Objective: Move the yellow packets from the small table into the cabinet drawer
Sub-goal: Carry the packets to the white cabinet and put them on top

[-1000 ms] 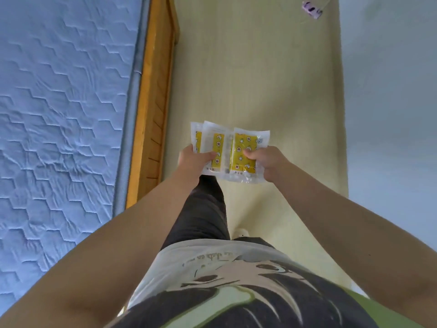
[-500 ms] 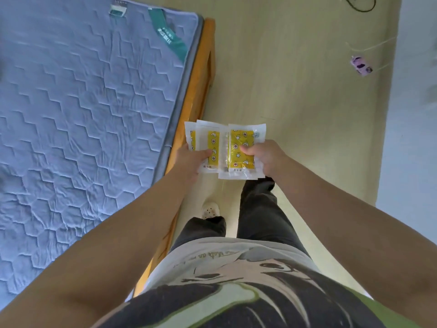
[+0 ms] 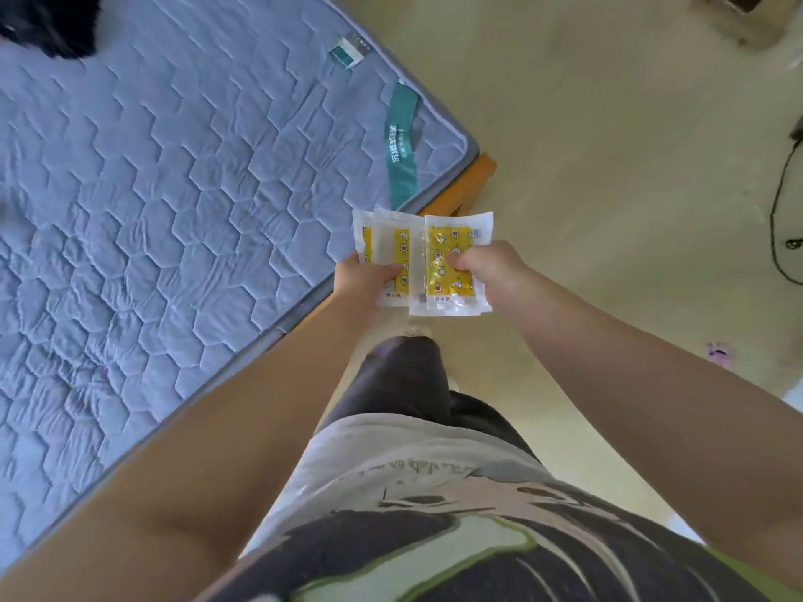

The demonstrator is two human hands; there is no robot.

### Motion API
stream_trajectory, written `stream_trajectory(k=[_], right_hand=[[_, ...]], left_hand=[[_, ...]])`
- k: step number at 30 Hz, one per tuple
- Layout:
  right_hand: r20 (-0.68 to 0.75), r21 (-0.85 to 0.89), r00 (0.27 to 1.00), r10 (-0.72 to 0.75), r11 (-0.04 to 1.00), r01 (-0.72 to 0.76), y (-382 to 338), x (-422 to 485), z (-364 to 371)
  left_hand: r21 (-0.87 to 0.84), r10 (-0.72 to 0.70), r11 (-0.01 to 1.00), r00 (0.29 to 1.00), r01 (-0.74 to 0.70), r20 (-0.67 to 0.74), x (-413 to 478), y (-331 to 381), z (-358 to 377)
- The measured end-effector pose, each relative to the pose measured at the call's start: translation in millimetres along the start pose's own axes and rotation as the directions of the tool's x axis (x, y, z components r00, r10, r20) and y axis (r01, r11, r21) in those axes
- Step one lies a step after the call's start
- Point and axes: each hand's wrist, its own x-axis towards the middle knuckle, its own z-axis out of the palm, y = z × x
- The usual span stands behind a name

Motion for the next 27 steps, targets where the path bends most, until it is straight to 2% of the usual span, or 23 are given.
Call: stream_trajectory(k=[7,13,19,27], right_hand=[[0.134,-0.338,0.987,-0.088,0.932,0.129,-140,85,19],[0.23,-0.525,0.965,-0.123,0.819,0.23,-247,134,16],[0.283,-0.594,0.951,-0.126,0.755,0.277,-364,194,-15],[0.383,-0.656,0.908,-0.169,0.642,0.397,-579,296,-53]], left_hand=[[-0.307,-0.068,0.952,0.983,0.011,-0.173,71,76,27],[-0.446,-0.103,0.895,0.966,-0.015,-0.238,110,155,74],[-0.596,-0.159,0.803,0.958,-0.015,-0.238,162,245,138],[-0.717,-0.174,0.685,0.928,-0.126,-0.329,264,416,249]])
